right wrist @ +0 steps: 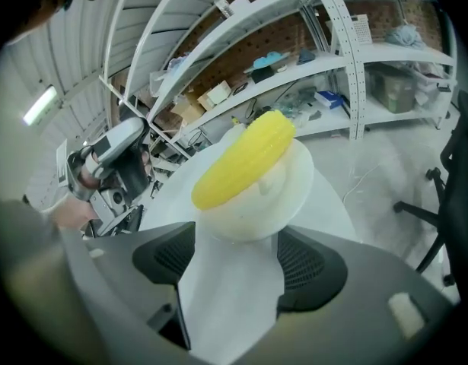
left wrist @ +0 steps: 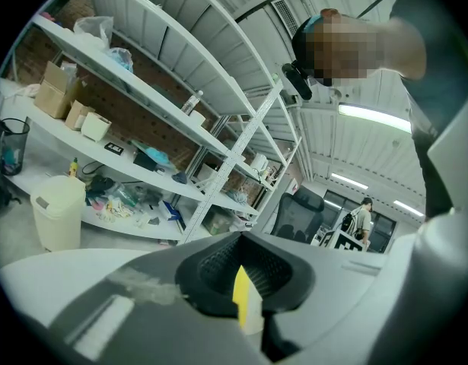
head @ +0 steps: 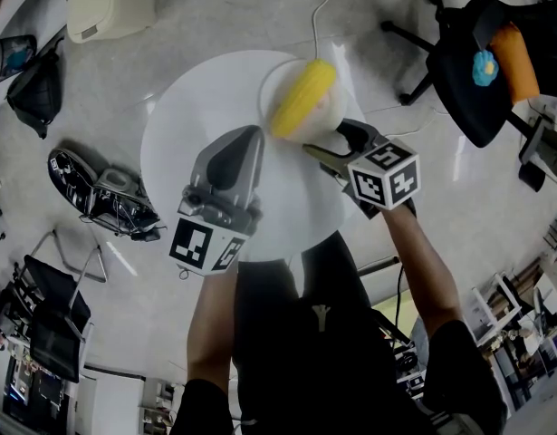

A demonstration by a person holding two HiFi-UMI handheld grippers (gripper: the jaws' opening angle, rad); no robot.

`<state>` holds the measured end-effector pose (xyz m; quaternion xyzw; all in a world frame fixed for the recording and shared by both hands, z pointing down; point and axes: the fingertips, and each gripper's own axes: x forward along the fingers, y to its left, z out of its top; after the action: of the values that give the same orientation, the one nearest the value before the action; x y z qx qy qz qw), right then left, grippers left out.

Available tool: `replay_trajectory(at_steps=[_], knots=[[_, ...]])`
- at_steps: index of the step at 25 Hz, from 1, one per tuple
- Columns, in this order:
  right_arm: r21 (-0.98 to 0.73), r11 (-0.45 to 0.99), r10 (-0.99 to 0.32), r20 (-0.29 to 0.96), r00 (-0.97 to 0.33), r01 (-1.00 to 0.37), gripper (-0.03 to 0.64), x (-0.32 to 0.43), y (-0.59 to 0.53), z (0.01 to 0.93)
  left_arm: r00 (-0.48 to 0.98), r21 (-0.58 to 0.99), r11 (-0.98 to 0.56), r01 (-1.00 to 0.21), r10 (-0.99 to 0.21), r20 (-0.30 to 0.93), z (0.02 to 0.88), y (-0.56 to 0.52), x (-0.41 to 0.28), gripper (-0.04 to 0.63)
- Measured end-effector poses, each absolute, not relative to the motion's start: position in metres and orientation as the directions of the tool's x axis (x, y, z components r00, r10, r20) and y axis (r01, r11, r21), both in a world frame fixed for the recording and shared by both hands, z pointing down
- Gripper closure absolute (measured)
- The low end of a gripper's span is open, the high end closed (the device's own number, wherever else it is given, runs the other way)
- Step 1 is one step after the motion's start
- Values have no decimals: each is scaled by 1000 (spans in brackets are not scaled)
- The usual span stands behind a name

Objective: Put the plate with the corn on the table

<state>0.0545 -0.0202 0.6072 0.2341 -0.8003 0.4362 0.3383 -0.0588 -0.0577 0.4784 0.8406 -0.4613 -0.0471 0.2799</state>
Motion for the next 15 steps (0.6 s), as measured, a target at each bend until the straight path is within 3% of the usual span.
replay_trajectory(at_steps=[15], knots=[[-400,669,-23,831,-555,-626,303,60,-8,615,563,517,-409,-752,-807,180,480,-48,-61,592]])
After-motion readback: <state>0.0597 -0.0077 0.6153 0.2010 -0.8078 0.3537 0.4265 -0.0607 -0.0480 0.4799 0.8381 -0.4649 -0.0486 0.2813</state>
